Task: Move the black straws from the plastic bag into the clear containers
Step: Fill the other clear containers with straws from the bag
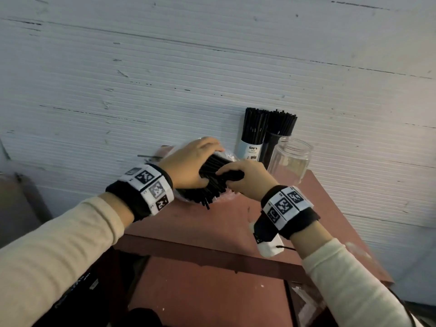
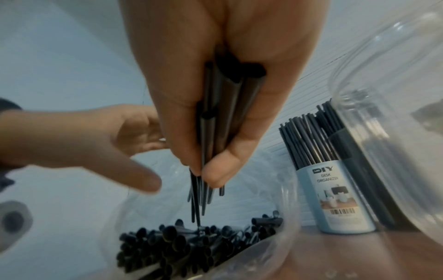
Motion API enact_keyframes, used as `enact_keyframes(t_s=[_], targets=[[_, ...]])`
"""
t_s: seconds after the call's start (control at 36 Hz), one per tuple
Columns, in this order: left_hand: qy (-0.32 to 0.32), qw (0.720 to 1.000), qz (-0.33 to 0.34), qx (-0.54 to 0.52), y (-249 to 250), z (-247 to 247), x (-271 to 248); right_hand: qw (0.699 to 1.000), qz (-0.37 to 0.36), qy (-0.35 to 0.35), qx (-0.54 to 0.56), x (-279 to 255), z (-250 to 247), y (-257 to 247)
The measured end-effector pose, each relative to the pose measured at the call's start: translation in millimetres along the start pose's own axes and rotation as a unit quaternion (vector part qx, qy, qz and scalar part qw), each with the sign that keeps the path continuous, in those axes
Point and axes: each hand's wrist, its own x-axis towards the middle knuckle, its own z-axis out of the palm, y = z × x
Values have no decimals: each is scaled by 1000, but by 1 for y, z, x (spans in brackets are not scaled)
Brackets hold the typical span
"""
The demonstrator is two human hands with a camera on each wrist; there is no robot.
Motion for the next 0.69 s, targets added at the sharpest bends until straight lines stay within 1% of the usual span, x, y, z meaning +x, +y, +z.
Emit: enact_keyframes(t_s=[0.06, 0.14, 0.19, 0.25, 0.28, 0.33, 0.36, 0.42, 0.47, 0.5, 0.58, 0.64, 0.69], targets=[[-25, 999, 33, 30, 14, 6, 5, 1000, -7, -5, 13, -12, -7, 0], [-69, 997, 26, 10, 31, 13, 18, 999, -15, -13, 39, -29, -19, 0], [-82, 996, 47, 1, 40, 15, 28, 998, -17, -21, 55, -40, -29, 0], [-66, 995, 71, -15, 51, 16, 34, 997, -21, -30, 69, -49, -40, 0], [-50, 996, 72, -20, 57, 17, 36, 996, -21, -32, 75, -54, -46, 1], [-29, 998, 54, -31, 66, 15, 41, 996, -17, -21, 89, -63, -60, 1], [-18, 998, 41, -46, 71, 14, 43, 995, -19, -6, 93, -66, -67, 1], [9, 994, 21, -106, 78, 14, 45, 996, -25, 53, 74, -73, -85, 0], [32, 980, -10, -198, 86, 13, 47, 990, -29, 125, 62, -79, -103, -4], [38, 969, -33, -241, 88, 13, 47, 983, -37, 161, 76, -79, -109, -8], [31, 936, -72, -344, 102, 15, 52, 960, -73, 249, 107, -77, -121, -18], [16, 908, -93, -409, 111, 20, 55, 953, -112, 268, 87, -72, -120, -26], [4, 879, -115, -462, 117, 28, 56, 952, -138, 267, 54, -64, -113, -29]])
